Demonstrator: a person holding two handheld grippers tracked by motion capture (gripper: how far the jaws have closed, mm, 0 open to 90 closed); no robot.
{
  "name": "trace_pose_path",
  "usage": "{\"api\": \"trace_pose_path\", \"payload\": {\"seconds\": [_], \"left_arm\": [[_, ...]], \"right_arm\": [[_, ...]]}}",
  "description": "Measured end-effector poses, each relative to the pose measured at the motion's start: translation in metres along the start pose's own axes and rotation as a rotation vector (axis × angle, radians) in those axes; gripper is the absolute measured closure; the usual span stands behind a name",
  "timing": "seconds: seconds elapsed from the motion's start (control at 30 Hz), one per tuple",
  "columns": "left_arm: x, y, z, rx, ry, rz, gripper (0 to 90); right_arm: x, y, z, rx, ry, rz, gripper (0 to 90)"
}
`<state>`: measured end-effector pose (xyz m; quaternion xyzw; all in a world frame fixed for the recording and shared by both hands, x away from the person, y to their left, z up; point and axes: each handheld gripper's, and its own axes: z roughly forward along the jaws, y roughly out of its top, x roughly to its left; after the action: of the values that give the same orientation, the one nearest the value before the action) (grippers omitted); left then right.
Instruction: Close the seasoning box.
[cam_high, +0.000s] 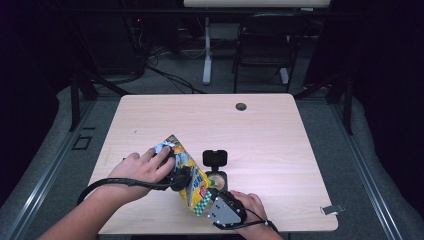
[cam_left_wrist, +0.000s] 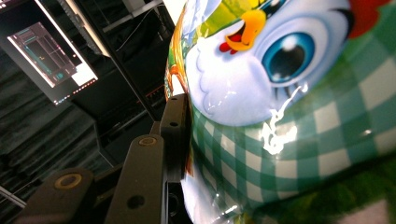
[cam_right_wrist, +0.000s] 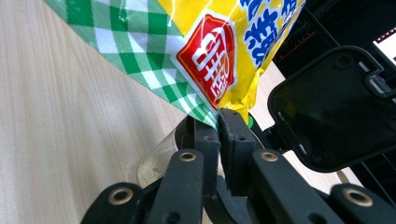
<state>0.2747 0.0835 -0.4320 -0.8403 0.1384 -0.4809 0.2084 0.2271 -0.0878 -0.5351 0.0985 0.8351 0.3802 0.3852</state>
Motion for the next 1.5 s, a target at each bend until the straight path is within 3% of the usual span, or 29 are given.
{"api": "trace_pose_path", "payload": {"seconds": [1.5], "left_arm": [[0.0066, 0.0023, -0.0032, -0.002, -0.002, 0.014, 68.0]], "right_arm": [[-0.0012, 0.0001, -0.0004, 0.008, -0.001, 0.007, 84.6]]}}
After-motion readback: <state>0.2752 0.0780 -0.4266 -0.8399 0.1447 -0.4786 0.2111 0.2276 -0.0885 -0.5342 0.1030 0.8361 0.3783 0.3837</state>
